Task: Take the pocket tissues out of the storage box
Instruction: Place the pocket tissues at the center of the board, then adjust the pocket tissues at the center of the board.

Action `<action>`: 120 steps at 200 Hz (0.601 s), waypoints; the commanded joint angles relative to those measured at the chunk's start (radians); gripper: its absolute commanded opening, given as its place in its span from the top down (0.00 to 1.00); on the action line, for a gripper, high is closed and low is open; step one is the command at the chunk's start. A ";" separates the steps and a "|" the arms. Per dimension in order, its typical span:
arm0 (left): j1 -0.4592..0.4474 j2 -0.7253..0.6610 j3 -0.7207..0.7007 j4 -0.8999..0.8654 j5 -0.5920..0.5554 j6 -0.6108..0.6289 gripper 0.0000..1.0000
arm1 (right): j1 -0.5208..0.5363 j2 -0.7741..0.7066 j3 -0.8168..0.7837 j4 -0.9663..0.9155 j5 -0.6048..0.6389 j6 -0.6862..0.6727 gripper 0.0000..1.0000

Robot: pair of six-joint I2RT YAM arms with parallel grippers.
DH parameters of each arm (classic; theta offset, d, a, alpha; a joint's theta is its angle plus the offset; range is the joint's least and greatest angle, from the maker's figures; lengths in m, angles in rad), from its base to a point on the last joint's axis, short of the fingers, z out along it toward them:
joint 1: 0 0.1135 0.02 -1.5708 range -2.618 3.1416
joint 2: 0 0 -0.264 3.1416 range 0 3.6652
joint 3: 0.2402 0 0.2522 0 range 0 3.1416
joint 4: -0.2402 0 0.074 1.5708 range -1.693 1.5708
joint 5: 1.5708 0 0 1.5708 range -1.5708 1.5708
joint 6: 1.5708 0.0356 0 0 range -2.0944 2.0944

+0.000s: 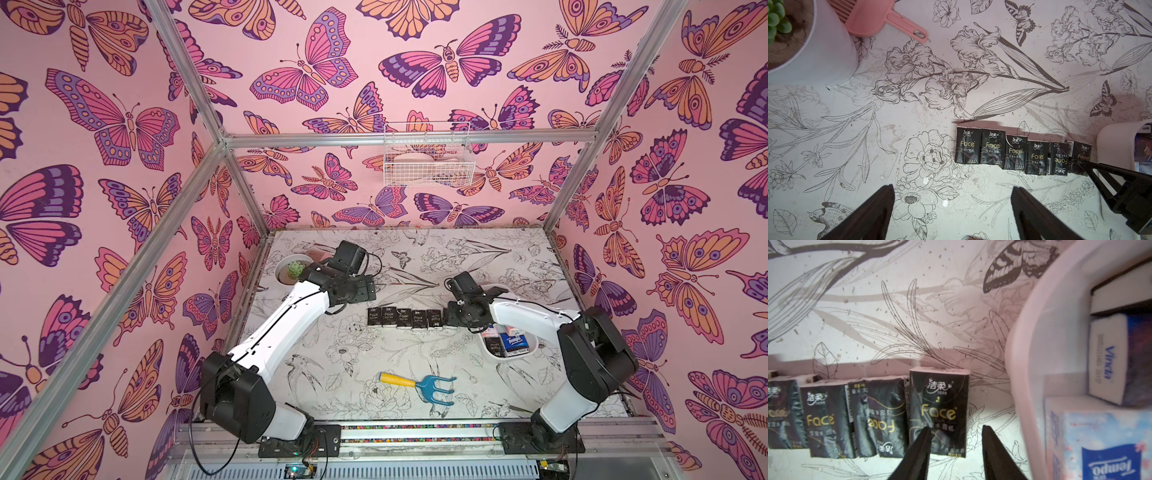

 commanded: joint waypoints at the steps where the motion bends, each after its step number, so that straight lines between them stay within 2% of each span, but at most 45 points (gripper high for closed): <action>1: -0.005 -0.022 -0.001 -0.029 -0.004 0.004 0.06 | 0.005 0.004 0.048 -0.028 0.026 -0.018 0.57; 86: -0.005 -0.027 0.000 -0.041 -0.019 0.012 0.06 | 0.000 0.130 0.087 -0.031 0.029 -0.012 0.57; 120: -0.005 -0.019 0.008 -0.041 -0.017 0.014 0.06 | 0.000 0.136 0.083 -0.026 -0.010 -0.063 0.60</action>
